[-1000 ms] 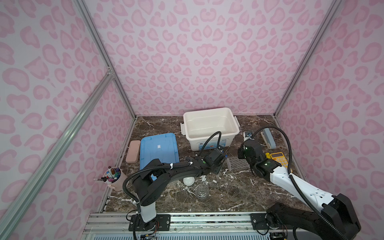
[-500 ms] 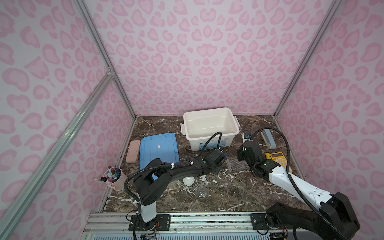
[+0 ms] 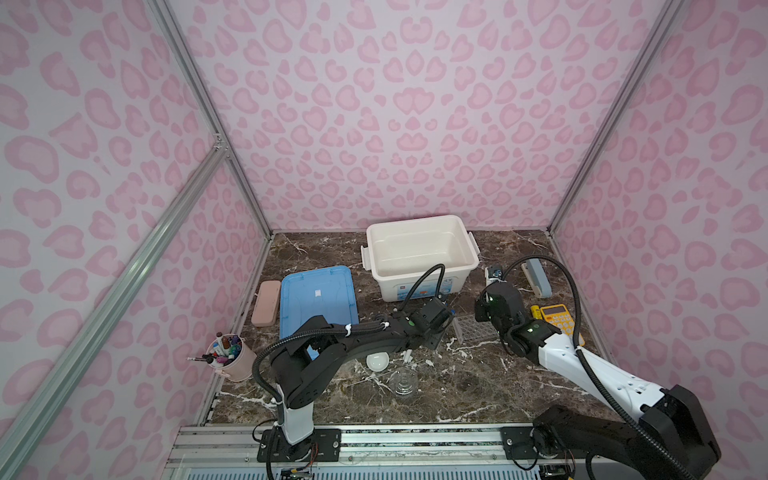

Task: Organize the chemistry lab equipment

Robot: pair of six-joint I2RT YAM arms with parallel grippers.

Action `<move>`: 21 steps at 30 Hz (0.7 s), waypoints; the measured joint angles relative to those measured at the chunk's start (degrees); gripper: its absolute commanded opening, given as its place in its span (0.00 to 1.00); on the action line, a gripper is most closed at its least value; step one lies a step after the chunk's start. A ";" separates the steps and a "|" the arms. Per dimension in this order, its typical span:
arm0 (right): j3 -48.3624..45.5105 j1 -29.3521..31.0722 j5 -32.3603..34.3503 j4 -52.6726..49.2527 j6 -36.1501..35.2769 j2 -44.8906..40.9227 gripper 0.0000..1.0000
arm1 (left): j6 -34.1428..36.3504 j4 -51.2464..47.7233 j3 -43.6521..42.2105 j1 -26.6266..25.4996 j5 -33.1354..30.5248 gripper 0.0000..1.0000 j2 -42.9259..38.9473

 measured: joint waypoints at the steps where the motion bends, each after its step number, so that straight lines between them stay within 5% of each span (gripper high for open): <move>1: 0.00 0.00 0.00 -0.20 0.00 0.02 0.24 | 0.00 -0.04 0.13 0.00 0.00 0.64 0.04; 21: 0.90 0.00 -1.05 -1.64 0.04 -0.17 0.29 | 0.00 -0.92 1.29 0.00 0.00 0.64 1.14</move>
